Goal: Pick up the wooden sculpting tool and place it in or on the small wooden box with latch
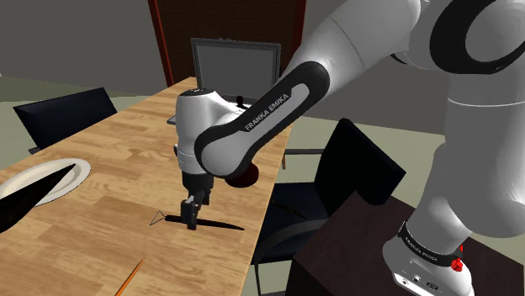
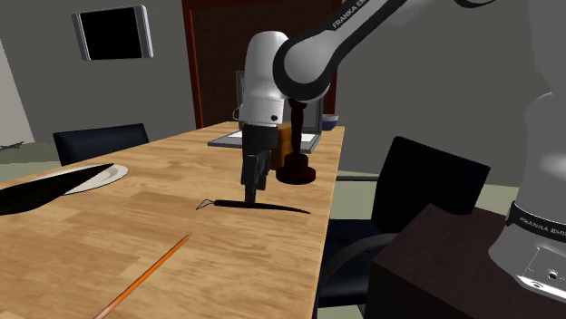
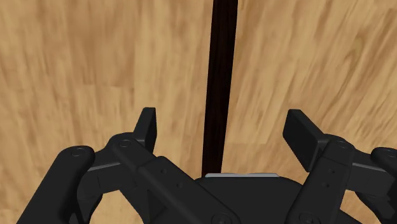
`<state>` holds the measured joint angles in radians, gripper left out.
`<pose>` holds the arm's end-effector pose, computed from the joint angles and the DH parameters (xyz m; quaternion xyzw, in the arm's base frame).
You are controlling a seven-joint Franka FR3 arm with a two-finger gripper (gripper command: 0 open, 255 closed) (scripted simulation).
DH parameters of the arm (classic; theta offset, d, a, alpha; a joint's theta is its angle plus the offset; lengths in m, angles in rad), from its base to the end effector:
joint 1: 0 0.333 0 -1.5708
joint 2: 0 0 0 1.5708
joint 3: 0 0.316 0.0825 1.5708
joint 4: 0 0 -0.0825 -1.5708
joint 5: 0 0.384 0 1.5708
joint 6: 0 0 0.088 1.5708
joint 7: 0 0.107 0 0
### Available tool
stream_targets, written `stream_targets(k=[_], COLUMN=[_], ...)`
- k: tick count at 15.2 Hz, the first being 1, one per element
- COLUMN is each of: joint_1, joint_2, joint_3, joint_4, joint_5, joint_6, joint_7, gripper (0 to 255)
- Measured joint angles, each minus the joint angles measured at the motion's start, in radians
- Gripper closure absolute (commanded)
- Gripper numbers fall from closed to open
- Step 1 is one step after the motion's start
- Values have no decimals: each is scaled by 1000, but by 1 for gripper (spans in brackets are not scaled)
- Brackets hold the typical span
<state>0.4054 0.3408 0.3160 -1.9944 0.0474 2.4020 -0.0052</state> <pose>0.4652 0.3994 0.3059 -0.9412 -0.3284 -0.0144 0.0783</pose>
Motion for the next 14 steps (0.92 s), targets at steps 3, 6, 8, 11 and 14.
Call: stream_targets(k=[3, 6, 8, 11, 14], joint_1=[8, 11, 12, 12, 7], joint_2=[31, 46, 48, 48, 42], joint_3=[-4, -6, -7, -7, -13], joint_4=[-1, 0, 1, 1, 4], joint_5=[-10, -15, -16, -16, -18], joint_6=[32, 46, 47, 47, 46], joint_7=[6, 8, 9, 9, 9], gripper=[0, 0, 0, 0, 255])
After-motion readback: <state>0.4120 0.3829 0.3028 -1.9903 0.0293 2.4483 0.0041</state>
